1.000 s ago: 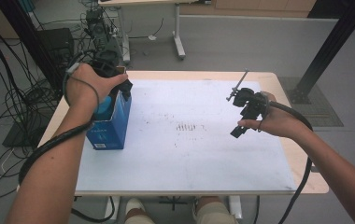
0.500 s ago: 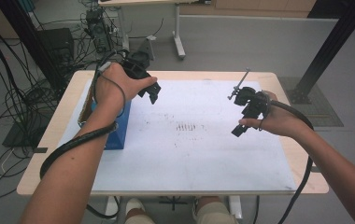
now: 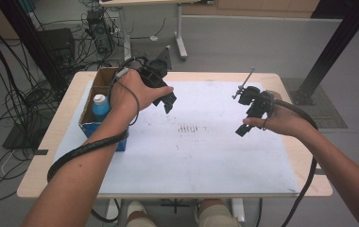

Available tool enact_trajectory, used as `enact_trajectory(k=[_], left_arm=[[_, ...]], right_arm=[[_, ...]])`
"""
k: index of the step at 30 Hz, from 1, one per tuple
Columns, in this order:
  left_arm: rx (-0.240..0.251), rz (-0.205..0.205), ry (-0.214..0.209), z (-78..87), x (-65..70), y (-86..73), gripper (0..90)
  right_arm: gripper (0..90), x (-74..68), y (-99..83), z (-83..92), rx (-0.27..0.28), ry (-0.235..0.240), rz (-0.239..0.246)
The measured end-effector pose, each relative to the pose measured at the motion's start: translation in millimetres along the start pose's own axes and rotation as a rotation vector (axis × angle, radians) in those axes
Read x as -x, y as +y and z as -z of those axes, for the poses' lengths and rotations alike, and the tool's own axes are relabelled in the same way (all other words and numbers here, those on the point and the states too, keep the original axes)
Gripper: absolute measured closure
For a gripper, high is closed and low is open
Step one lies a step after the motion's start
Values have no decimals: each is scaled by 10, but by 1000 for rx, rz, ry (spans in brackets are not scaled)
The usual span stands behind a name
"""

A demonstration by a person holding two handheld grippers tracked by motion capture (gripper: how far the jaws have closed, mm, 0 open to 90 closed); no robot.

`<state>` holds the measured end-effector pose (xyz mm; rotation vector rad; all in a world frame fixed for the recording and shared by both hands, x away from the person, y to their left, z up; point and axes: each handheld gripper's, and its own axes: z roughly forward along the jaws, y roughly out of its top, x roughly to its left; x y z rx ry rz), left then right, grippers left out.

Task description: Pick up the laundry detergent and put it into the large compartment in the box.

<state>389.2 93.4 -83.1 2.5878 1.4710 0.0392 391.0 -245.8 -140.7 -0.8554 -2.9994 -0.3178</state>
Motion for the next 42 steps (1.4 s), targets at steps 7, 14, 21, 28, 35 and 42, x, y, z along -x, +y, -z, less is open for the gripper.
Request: enact_trajectory(k=[7, 14, 21, 28, 35, 42], left_arm=[[-1, -13, -13, -23, 2, -4, 110], [-5, -19, -15, -22, -9, -5, 109], [-1, -10, -16, -29, -28, -13, 111], [-2, -1, -16, -38, -62, -7, 110], [1, 2, -18, -43, -67, 1, 110], [5, 4, -19, -20, -71, -9, 110]], right_arm=[[54, -10, 23, -9, -1, 2, 2], [54, -12, 28, -11, -1, 1, 3], [54, -22, 28, -10, 2, 0, 7], [54, -25, 14, 5, 6, -2, 9], [54, -12, 9, -15, 4, 1, 1], [54, -16, 6, -14, 7, 0, 6]])
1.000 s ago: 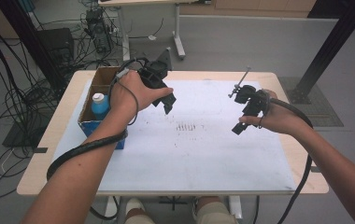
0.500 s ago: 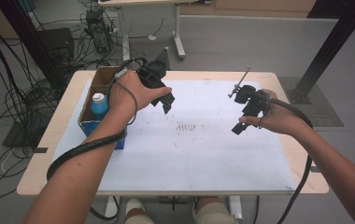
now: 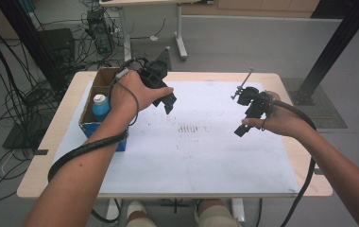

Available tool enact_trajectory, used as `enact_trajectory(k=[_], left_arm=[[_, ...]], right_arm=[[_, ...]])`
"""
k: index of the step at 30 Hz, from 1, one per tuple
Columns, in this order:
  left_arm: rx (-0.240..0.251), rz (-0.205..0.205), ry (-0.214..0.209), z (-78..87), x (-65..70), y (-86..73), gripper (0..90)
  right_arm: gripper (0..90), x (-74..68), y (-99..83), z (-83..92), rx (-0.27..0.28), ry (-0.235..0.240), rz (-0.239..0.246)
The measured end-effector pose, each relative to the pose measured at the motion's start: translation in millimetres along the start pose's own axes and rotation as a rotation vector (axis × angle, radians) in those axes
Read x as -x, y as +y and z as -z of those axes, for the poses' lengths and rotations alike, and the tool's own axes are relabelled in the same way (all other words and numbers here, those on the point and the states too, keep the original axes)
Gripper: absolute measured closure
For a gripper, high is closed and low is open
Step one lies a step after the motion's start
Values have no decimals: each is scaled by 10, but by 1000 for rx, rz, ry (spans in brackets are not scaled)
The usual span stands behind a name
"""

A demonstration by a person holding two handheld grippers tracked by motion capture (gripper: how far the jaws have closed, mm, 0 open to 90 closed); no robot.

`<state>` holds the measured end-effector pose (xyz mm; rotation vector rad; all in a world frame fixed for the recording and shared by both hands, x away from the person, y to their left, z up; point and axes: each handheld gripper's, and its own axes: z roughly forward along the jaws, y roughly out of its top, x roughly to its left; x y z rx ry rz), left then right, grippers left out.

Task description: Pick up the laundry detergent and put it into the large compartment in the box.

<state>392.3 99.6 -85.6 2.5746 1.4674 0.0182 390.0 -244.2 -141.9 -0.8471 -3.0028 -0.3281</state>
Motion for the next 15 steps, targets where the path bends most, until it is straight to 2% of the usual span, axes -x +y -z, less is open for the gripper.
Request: enact_trajectory(k=[15], left_arm=[[7, 3, 1, 30, -3, -35, 110]], right_arm=[[54, -24, 2, 4, 3, 0, 2]])
